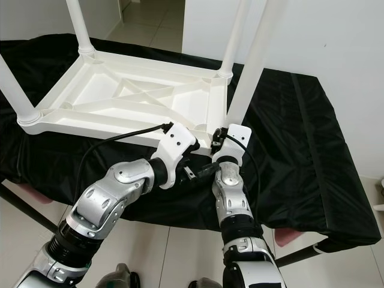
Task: Building children table
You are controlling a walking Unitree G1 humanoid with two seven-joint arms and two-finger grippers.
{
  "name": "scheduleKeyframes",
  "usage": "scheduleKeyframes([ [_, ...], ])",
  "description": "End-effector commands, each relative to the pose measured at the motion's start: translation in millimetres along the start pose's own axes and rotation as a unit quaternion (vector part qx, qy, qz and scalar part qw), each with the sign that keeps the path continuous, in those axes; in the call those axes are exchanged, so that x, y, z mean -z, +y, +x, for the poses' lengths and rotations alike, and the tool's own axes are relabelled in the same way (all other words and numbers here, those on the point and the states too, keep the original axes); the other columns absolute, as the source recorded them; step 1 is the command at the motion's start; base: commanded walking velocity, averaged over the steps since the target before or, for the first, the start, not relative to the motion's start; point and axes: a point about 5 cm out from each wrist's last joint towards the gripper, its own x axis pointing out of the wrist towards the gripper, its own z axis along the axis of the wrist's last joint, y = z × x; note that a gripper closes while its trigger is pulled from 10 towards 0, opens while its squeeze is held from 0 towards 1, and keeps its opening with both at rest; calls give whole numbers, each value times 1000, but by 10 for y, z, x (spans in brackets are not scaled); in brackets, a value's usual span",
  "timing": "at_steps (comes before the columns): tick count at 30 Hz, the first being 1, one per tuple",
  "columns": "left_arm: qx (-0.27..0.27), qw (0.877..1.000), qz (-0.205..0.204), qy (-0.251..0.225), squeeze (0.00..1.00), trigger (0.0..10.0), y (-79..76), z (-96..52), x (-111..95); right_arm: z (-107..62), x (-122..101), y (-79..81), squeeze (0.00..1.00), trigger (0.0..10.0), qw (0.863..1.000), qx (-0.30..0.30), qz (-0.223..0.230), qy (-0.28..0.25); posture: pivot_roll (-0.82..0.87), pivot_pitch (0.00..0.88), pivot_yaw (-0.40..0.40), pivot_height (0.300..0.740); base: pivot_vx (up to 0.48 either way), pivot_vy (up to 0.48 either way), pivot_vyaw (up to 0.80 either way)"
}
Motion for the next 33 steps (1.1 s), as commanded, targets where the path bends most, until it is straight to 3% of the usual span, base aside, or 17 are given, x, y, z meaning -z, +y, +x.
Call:
scheduleKeyframes([
  [1, 7, 1000, -2, 4, 0, 10000, -35, 14, 23, -36, 88, -47, 0, 10000, 1000, 5, -4, 19, 59, 0, -74, 740, 0, 0, 0],
  [2, 7, 1000, -2, 4, 0, 10000, -33, 15, 23, -45, 84, -40, 1000, 10000, 1000, 0, 4, 18, 58, 0, -73, 740, 0, 0, 0],
  [11, 8, 1000, -2, 4, 0, 10000, -33, 15, 22, -60, 33, -123, 1000, 10000, 999, -45, 29, 4, 54, 0, -71, 740, 0, 0, 0],
  [18, 8, 1000, -2, 5, 0, 10000, -29, 11, 22, -4, -3, -432, 1000, 10000, 997, -80, 12, 3, 50, 0, -67, 740, 0, 0, 0],
  [19, 9, 1000, -1, 5, 0, 10000, -24, 10, 22, 32, 5, -534, 0, 10000, 994, -109, -5, 11, 49, 0, -66, 740, 0, 0, 0],
  [26, 9, 1000, 0, 5, 0, 10000, -12, 11, 19, 105, -18, -654, 0, 10000, 982, -186, -35, 15, 47, 0, -58, 740, 0, 0, 0],
  [33, 5, 1000, 3, 5, 0, 10000, 22, 11, 1, 152, -40, -602, 0, 10000, 951, -302, -50, 35, 52, 0, -51, 740, 0, 0, 0],
])
